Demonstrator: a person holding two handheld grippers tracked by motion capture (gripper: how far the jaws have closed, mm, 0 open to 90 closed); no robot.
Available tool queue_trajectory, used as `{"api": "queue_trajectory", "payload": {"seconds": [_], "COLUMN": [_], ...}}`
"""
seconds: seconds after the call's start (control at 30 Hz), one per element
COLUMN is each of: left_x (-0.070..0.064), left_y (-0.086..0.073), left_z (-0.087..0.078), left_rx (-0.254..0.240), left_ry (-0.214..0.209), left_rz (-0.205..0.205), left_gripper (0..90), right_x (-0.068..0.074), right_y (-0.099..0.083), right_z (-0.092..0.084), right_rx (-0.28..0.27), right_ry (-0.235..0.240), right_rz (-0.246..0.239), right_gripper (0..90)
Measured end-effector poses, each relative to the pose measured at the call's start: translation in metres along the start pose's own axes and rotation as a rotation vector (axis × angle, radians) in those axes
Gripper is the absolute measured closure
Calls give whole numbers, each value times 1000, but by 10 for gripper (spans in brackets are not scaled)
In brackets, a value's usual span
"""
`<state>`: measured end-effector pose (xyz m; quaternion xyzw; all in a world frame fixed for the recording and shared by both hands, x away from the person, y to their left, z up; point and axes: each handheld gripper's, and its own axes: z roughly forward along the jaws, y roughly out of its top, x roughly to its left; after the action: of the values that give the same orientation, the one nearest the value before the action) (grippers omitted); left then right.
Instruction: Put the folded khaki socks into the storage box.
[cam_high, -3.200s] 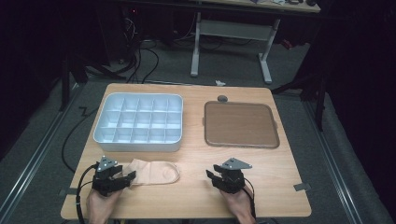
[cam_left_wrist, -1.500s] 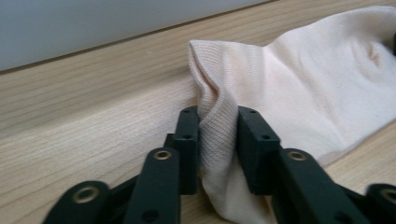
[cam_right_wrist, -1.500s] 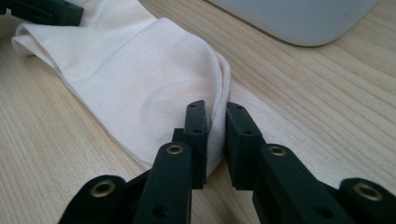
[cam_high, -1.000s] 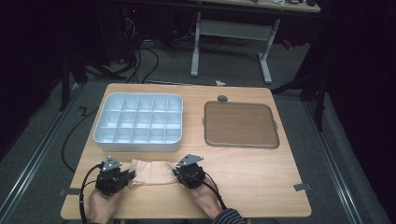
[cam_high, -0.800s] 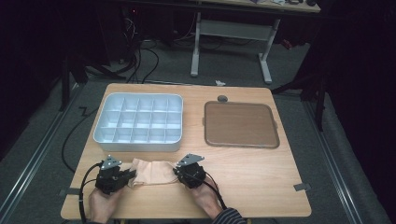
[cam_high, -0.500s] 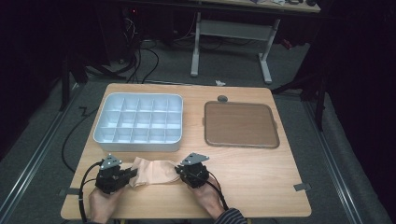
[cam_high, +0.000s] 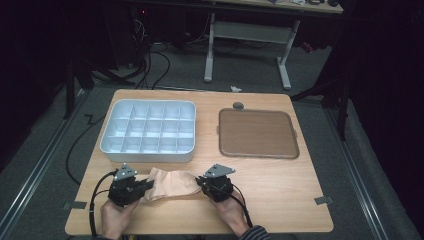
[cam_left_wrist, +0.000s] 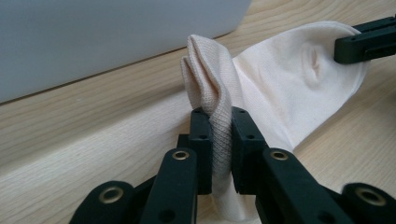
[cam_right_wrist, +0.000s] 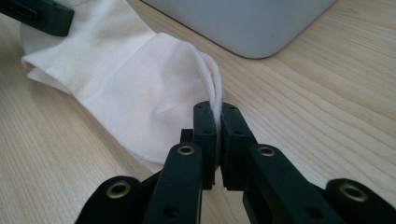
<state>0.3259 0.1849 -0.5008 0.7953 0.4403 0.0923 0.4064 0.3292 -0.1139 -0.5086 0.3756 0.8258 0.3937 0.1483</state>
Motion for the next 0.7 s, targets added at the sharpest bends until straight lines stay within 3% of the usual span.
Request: {"api": "queue_trajectory", "payload": {"seconds": [0.7], "left_x": [-17], "left_y": [9], "left_z": [10], "left_rx": [-18], "left_ry": [-69], "left_rz": [7], "left_gripper": [813], "right_x": [-15], "right_y": [-12], "right_z": [-24], "right_rx": [-13], "right_ry": [-30], "right_rz": [35], "right_gripper": [866]}}
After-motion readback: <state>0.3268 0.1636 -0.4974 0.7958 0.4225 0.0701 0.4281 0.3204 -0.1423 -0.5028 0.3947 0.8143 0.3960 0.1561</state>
